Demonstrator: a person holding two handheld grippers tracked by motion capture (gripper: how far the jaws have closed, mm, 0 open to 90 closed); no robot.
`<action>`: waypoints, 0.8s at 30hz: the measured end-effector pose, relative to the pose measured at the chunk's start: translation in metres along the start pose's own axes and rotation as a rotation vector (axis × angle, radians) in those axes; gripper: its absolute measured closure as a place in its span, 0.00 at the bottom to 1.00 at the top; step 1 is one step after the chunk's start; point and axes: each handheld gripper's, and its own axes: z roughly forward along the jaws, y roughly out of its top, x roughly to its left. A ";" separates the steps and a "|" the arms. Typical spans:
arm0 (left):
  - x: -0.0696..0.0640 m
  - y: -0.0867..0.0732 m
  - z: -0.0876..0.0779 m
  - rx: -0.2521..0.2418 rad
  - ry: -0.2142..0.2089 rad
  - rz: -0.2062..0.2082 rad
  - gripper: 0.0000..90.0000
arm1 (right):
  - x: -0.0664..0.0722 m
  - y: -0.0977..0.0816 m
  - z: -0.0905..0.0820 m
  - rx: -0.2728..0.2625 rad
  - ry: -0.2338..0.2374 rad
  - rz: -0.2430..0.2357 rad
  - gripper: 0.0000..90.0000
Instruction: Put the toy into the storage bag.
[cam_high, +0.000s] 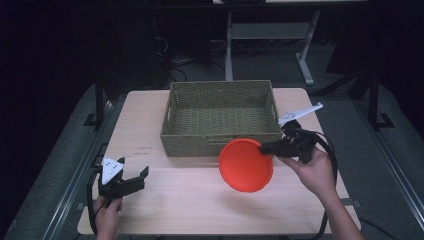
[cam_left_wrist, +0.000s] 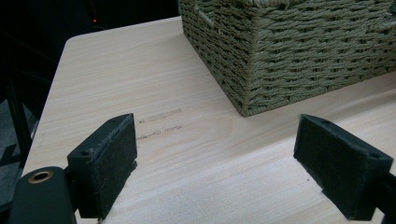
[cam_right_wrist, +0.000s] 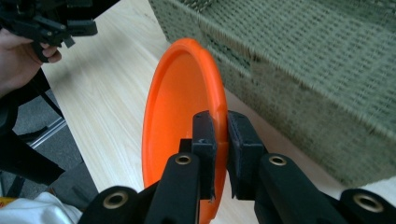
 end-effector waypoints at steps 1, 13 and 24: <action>0.000 0.000 0.000 0.005 0.001 -0.003 0.14 | 0.000 0.003 0.000 -0.004 -0.001 -0.008 0.92; -0.001 0.000 0.002 0.001 -0.010 0.013 0.14 | -0.012 0.052 -0.020 -0.041 0.009 -0.011 0.92; 0.000 0.000 0.004 0.004 -0.013 0.001 0.14 | -0.036 0.083 -0.022 -0.077 0.022 0.037 0.92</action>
